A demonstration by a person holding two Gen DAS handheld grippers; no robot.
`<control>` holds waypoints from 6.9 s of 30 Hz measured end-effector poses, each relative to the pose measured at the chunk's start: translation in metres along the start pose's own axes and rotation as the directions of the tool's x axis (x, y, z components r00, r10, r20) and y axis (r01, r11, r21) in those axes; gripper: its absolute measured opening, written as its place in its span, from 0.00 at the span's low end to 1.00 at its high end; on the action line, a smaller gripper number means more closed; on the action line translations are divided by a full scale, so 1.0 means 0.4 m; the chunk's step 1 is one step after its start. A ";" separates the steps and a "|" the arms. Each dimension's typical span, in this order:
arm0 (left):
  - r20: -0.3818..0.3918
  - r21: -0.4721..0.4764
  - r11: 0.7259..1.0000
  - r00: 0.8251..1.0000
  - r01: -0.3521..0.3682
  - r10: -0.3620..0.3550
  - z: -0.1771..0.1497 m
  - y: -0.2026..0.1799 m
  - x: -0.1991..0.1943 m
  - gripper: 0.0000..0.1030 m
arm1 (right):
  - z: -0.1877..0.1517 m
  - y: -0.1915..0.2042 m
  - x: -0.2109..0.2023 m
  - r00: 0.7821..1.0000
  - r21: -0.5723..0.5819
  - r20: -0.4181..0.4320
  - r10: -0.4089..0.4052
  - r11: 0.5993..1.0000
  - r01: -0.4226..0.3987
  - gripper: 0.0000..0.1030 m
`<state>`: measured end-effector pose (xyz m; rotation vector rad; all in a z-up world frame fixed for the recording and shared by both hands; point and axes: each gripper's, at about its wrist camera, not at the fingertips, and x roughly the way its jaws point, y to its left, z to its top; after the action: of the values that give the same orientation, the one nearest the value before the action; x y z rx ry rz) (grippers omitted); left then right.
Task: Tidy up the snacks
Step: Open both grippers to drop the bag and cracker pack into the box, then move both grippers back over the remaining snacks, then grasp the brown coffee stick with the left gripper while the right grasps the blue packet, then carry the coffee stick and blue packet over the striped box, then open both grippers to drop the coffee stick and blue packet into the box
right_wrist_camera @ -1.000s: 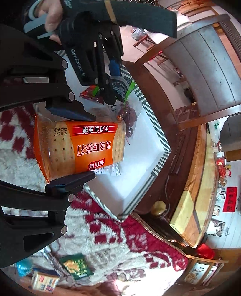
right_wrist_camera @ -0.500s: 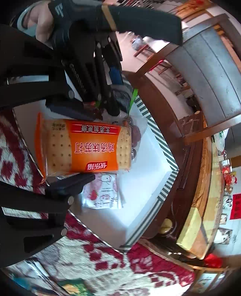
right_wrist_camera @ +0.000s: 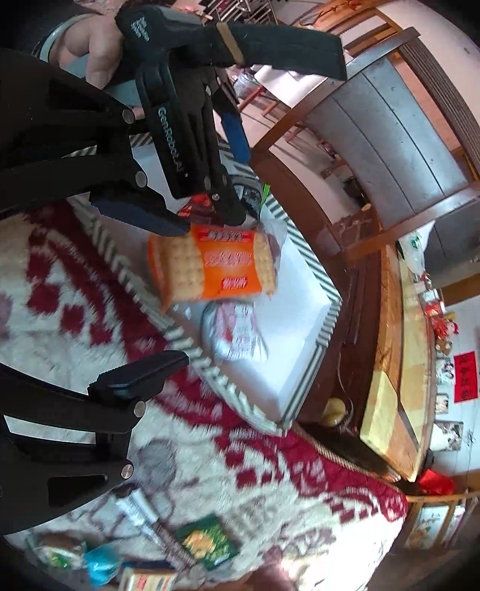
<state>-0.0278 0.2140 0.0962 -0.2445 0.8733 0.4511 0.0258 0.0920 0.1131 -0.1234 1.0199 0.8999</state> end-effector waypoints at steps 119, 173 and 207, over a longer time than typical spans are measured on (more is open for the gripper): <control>-0.241 0.290 0.834 0.879 0.470 -0.412 -0.013 -0.499 0.099 0.09 | -0.182 -0.449 -0.257 0.993 0.326 0.057 -0.102 0.942 0.078 0.20; -0.057 0.043 0.984 0.983 0.175 -0.172 -0.043 0.010 -0.034 0.09 | -0.023 0.004 -0.069 0.992 -0.004 -0.063 0.110 0.994 -0.110 0.20; -0.145 -0.034 0.997 0.987 0.072 -0.076 -0.064 0.075 0.055 0.10 | 0.036 0.069 0.196 0.949 0.022 -0.224 0.223 0.974 -0.223 0.23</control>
<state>-0.0473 0.2366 0.0622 -0.3381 0.9979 0.3800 0.0326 0.1631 0.0683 -0.1162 1.2616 1.1118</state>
